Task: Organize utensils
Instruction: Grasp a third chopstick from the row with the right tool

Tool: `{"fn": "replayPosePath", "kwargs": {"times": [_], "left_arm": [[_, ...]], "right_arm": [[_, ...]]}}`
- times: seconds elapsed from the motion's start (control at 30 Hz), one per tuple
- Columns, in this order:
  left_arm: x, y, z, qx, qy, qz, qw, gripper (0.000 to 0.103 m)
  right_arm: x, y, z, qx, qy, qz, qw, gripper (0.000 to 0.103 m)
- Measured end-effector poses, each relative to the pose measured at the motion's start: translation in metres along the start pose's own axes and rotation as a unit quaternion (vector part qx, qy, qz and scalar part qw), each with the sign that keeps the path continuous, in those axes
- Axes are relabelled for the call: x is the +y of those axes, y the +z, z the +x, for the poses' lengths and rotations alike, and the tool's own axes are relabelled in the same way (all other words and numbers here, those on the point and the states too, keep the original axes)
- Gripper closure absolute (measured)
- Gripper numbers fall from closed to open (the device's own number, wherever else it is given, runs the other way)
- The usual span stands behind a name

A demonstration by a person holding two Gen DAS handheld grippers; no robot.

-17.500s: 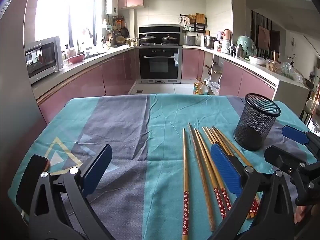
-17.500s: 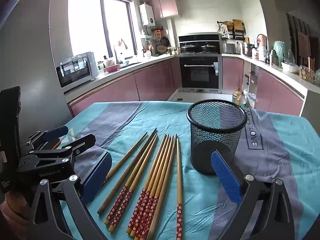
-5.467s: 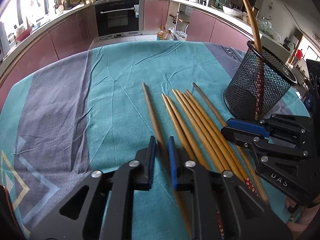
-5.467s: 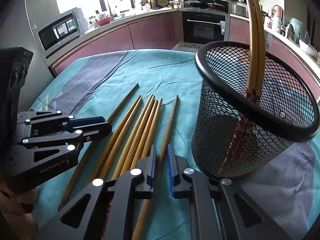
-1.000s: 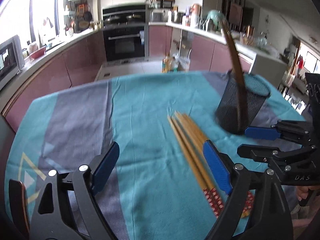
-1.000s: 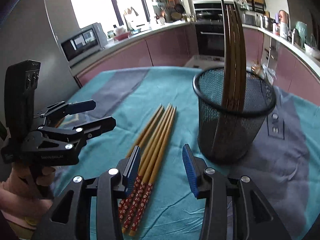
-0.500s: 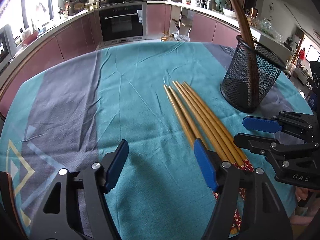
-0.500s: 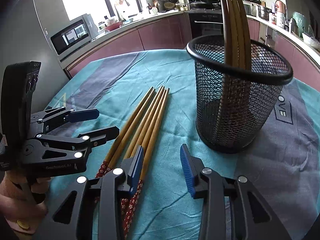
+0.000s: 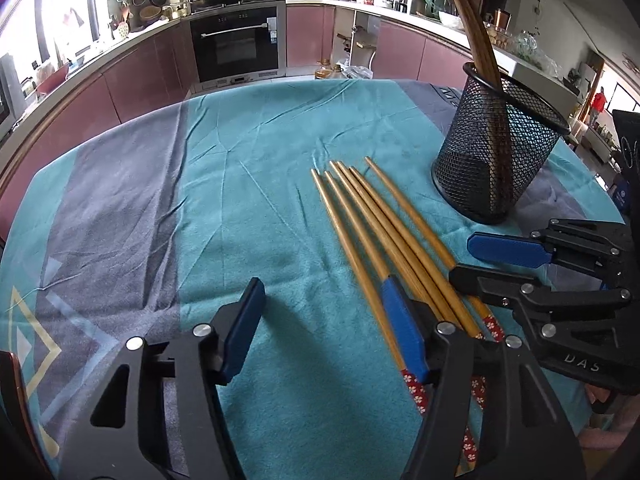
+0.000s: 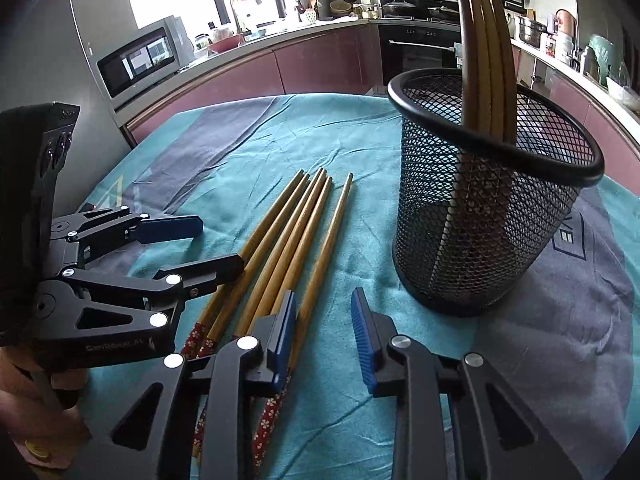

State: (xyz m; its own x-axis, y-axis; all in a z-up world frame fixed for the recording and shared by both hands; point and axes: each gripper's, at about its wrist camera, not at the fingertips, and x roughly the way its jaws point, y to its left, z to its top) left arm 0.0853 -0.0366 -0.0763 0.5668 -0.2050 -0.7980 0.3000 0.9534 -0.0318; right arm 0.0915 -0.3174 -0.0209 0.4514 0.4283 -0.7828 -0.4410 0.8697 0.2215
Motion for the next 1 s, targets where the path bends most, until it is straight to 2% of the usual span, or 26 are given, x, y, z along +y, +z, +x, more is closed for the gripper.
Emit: {"fn": "replayPosePath", "kwargs": {"times": [0.13, 0.5, 0.63, 0.67, 0.8, 1.0], "left_arm": [[0.001, 0.001, 0.002, 0.002, 0.006, 0.002, 1.0, 0.051], [0.006, 0.018, 0.012, 0.006, 0.01, 0.0, 0.9999, 0.073], [0.006, 0.021, 0.015, 0.007, 0.005, -0.005, 0.9999, 0.085], [0.006, 0.022, 0.015, 0.007, 0.004, -0.007, 0.9999, 0.088], [0.008, 0.02, 0.017, 0.007, -0.005, -0.019, 0.9998, 0.091], [0.011, 0.017, 0.015, 0.006, -0.016, -0.035, 0.9992, 0.095]], "right_arm": [[-0.001, 0.001, 0.002, 0.002, -0.003, 0.001, 1.0, 0.082], [0.002, 0.015, 0.016, 0.001, -0.021, -0.004, 1.0, 0.083], [0.002, 0.017, 0.017, -0.001, -0.025, -0.003, 1.0, 0.087], [0.001, 0.017, 0.017, -0.002, -0.025, -0.002, 1.0, 0.091], [-0.003, 0.017, 0.016, -0.001, -0.017, 0.007, 1.0, 0.097], [-0.007, 0.014, 0.009, -0.005, -0.008, 0.02, 1.0, 0.097]]}}
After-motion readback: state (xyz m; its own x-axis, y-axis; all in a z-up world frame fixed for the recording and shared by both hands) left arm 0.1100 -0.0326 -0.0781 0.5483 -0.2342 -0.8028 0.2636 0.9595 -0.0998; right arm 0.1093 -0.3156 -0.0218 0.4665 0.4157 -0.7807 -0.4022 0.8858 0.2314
